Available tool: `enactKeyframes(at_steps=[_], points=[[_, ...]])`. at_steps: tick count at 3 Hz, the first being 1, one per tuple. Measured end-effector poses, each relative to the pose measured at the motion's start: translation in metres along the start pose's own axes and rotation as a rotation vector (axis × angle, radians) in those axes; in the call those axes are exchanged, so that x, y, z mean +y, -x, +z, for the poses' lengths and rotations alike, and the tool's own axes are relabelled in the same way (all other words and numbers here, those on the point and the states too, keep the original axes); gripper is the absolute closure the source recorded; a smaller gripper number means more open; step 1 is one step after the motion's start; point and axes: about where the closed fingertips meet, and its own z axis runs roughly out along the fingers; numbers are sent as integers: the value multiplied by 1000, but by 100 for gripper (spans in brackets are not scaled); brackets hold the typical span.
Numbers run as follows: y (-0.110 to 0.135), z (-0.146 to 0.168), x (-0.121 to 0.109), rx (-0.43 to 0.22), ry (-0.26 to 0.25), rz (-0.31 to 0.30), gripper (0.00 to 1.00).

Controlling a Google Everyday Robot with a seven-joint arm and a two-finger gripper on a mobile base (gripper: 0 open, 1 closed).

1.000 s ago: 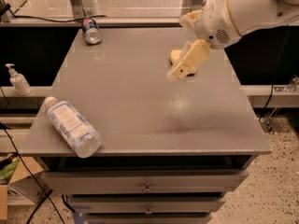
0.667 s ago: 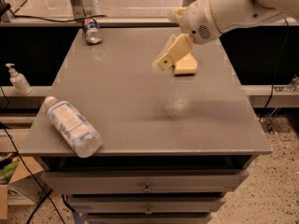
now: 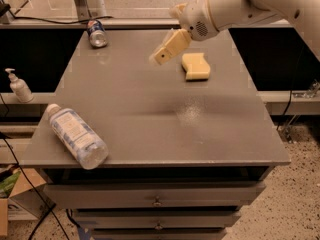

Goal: Move pepsi can near blue plastic bottle

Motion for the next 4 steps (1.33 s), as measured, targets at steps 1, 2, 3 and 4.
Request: enactKeyframes(at_steps=[1, 2, 3, 4], points=[[1, 15, -4, -25, -29, 30, 0], [6, 41, -11, -56, -60, 56, 0], [9, 64, -23, -74, -100, 94, 0], [10, 77, -31, -85, -126, 118, 0]])
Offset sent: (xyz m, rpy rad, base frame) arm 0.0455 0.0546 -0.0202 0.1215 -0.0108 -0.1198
